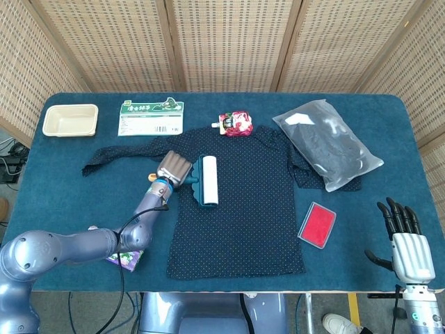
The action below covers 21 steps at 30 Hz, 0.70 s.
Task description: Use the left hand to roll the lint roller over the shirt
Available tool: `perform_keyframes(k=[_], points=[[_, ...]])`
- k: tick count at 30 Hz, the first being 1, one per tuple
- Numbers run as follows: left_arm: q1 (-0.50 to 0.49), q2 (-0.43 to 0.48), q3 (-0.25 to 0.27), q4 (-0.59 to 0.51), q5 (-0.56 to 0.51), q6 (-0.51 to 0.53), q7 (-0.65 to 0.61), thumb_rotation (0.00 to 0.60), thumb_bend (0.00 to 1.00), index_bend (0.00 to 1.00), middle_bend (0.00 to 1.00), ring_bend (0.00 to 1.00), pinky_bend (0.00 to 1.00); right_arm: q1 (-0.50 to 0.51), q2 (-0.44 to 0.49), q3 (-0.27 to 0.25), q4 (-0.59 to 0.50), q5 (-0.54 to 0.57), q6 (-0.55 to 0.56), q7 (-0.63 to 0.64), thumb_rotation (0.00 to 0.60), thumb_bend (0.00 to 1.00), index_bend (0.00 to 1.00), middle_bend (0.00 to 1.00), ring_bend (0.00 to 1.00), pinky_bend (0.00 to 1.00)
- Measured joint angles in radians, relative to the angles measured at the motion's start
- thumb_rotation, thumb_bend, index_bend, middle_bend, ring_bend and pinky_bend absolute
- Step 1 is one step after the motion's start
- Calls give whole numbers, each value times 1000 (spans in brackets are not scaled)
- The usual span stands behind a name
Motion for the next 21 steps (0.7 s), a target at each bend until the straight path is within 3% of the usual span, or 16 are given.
perform_keyframes(k=[21], points=[[-170, -193, -51, 170, -158, -2, 103, 600, 503, 858, 878, 734, 677, 4, 6, 5, 14, 20, -17, 34, 600, 60, 0, 0, 0, 0]])
